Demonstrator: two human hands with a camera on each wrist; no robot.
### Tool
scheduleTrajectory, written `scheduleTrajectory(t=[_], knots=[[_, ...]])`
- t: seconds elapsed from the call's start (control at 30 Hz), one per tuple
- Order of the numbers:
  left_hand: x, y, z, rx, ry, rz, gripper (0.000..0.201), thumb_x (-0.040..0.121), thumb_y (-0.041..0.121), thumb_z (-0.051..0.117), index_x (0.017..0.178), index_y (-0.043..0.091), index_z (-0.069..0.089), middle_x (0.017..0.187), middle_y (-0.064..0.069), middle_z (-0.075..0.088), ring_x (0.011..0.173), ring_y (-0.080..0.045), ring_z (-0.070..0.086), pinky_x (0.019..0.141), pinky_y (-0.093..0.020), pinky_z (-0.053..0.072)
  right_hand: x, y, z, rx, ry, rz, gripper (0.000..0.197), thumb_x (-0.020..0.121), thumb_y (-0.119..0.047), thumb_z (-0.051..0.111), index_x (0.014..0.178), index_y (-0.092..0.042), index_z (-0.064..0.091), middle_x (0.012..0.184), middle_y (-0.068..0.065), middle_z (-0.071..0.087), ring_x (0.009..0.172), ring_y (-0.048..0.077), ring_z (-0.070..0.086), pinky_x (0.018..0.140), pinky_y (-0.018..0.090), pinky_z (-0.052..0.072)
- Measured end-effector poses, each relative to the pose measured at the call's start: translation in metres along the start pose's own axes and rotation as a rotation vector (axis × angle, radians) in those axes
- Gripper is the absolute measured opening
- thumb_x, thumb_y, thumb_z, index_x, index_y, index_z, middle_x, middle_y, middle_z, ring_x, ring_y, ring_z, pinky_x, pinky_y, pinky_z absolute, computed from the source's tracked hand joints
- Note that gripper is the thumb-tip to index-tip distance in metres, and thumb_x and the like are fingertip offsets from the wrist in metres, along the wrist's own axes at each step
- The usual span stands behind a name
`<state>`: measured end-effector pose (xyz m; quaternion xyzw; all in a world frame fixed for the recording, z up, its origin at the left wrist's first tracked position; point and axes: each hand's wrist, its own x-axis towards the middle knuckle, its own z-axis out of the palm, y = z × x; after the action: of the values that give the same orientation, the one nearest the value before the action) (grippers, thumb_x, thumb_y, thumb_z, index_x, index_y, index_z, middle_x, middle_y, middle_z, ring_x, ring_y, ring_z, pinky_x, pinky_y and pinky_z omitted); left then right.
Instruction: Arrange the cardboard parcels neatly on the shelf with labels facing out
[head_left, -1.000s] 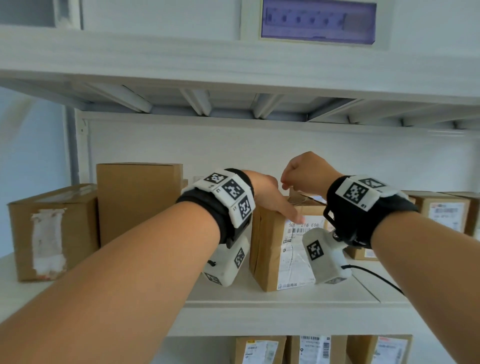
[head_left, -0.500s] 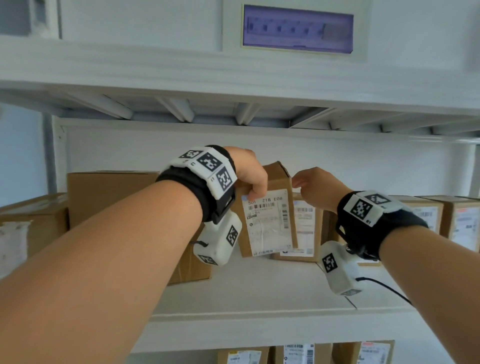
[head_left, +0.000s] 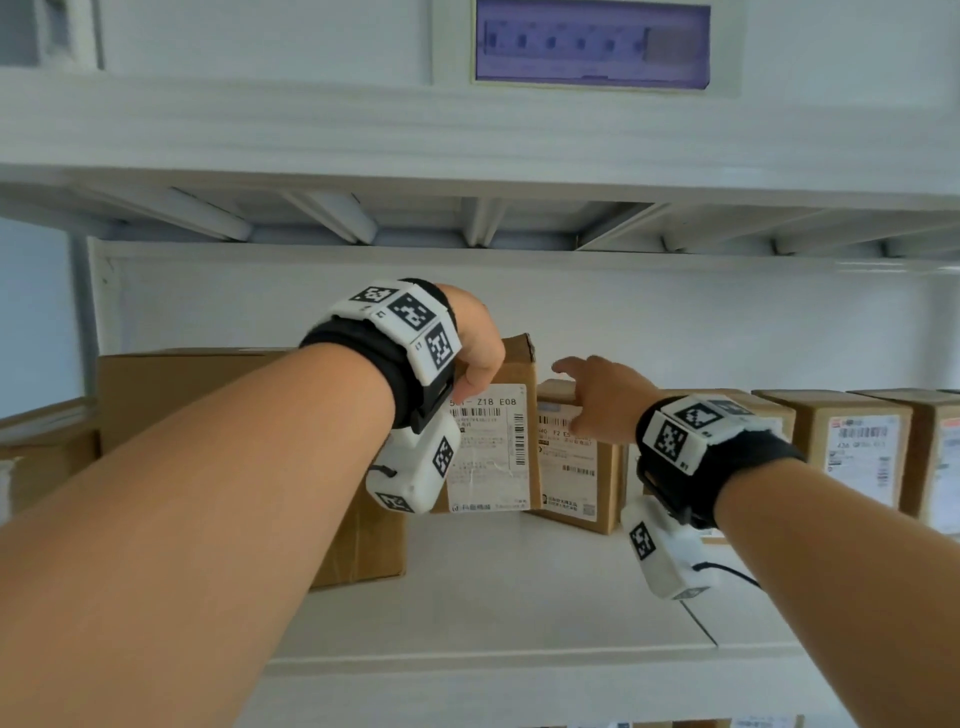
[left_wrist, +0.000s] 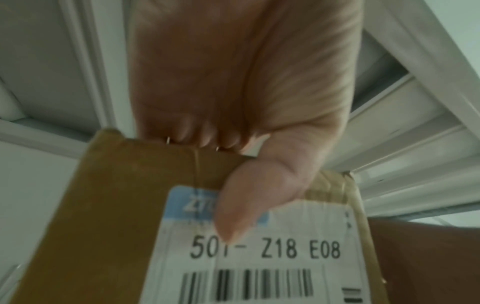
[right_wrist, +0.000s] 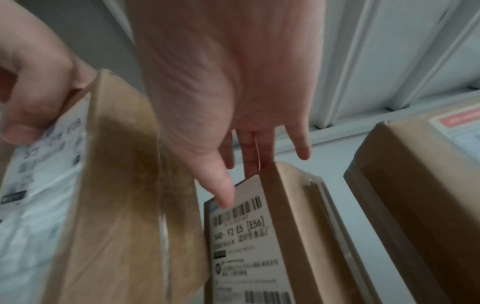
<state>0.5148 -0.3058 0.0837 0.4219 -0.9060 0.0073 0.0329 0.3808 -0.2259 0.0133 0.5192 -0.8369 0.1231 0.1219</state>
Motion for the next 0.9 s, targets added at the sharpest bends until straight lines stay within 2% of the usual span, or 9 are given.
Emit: scheduleTrajectory(t=[0.13, 0.23, 0.43, 0.5, 0.57, 0.67, 0.77, 0.83, 0.9], knots=[[0.009, 0.002, 0.006, 0.031, -0.084, -0.030, 0.067, 0.052, 0.000, 0.074, 0.119, 0.006, 0.066, 0.115, -0.015, 0.068, 0.104, -0.037, 0.064, 0.093, -0.047, 0.054, 0.004, 0.006, -0.011, -0.142, -0.035, -0.017, 0.034, 0.090, -0.004, 0.048, 0.121, -0.011, 0.059, 0.120, 0.008, 0.056, 0.107, 0.024, 0.058, 0.084, 0.029, 0.050], [0.013, 0.002, 0.010, 0.057, -0.101, -0.054, 0.072, 0.053, 0.002, 0.076, 0.124, 0.007, 0.063, 0.120, -0.014, 0.065, 0.109, -0.036, 0.062, 0.095, -0.046, 0.053, 0.007, 0.009, -0.016, -0.152, -0.069, -0.033, 0.027, 0.094, -0.010, 0.046, 0.119, -0.003, 0.053, 0.120, 0.011, 0.059, 0.101, 0.024, 0.057, 0.080, 0.028, 0.047], [0.024, 0.015, 0.026, 0.285, -0.053, 0.011, 0.036, 0.079, 0.010, 0.072, 0.115, 0.003, 0.071, 0.125, -0.010, 0.065, 0.113, -0.028, 0.063, 0.091, -0.033, 0.052, 0.023, 0.014, -0.012, -0.131, -0.159, -0.033, 0.018, 0.090, 0.000, 0.043, 0.106, -0.002, 0.050, 0.101, 0.010, 0.060, 0.080, 0.020, 0.051, 0.056, 0.019, 0.036], [0.027, 0.021, 0.033, 0.328, -0.053, 0.030, 0.039, 0.086, 0.010, 0.068, 0.124, 0.001, 0.065, 0.131, -0.011, 0.062, 0.118, -0.027, 0.060, 0.089, -0.032, 0.050, 0.025, 0.019, -0.013, -0.109, -0.168, -0.036, 0.023, 0.090, 0.000, 0.043, 0.111, -0.007, 0.049, 0.104, 0.004, 0.061, 0.085, 0.019, 0.055, 0.064, 0.020, 0.044], [0.029, 0.026, 0.036, 0.327, -0.068, 0.032, 0.044, 0.089, 0.009, 0.066, 0.131, 0.001, 0.059, 0.136, -0.011, 0.058, 0.121, -0.027, 0.058, 0.085, -0.030, 0.049, 0.025, 0.022, -0.015, -0.080, -0.182, -0.045, 0.035, 0.090, -0.003, 0.045, 0.123, -0.016, 0.047, 0.119, 0.001, 0.061, 0.100, 0.019, 0.060, 0.084, 0.028, 0.053], [0.037, 0.030, 0.038, 0.320, -0.100, 0.041, 0.040, 0.089, 0.007, 0.066, 0.128, -0.001, 0.061, 0.133, -0.012, 0.060, 0.113, -0.028, 0.061, 0.068, -0.027, 0.050, 0.022, 0.020, -0.021, -0.138, -0.221, -0.100, 0.046, 0.095, -0.015, 0.044, 0.140, -0.023, 0.040, 0.134, -0.002, 0.054, 0.116, 0.019, 0.055, 0.100, 0.034, 0.046], [0.045, 0.032, 0.037, 0.312, -0.160, 0.021, 0.033, 0.081, 0.006, 0.070, 0.114, -0.001, 0.070, 0.126, -0.014, 0.064, 0.106, -0.029, 0.063, 0.084, -0.031, 0.053, 0.024, 0.018, -0.024, -0.163, -0.248, -0.130, 0.051, 0.093, -0.005, 0.038, 0.139, -0.027, 0.045, 0.139, -0.002, 0.050, 0.115, 0.018, 0.053, 0.089, 0.027, 0.045], [0.048, 0.031, 0.036, 0.301, -0.198, -0.034, 0.020, 0.065, 0.007, 0.076, 0.085, 0.003, 0.076, 0.118, -0.013, 0.067, 0.102, -0.029, 0.065, 0.092, -0.035, 0.054, 0.026, 0.019, -0.024, -0.175, -0.259, -0.122, 0.053, 0.091, -0.003, 0.040, 0.136, -0.030, 0.046, 0.138, -0.003, 0.050, 0.114, 0.019, 0.055, 0.084, 0.025, 0.043], [0.055, 0.030, 0.033, 0.281, -0.246, -0.082, 0.013, 0.038, 0.009, 0.078, 0.051, 0.008, 0.074, 0.113, -0.012, 0.068, 0.101, -0.031, 0.065, 0.094, -0.041, 0.054, 0.026, 0.019, -0.023, -0.189, -0.252, -0.127, 0.042, 0.094, -0.021, 0.047, 0.134, -0.031, 0.044, 0.137, -0.003, 0.051, 0.114, 0.019, 0.055, 0.091, 0.027, 0.044]])
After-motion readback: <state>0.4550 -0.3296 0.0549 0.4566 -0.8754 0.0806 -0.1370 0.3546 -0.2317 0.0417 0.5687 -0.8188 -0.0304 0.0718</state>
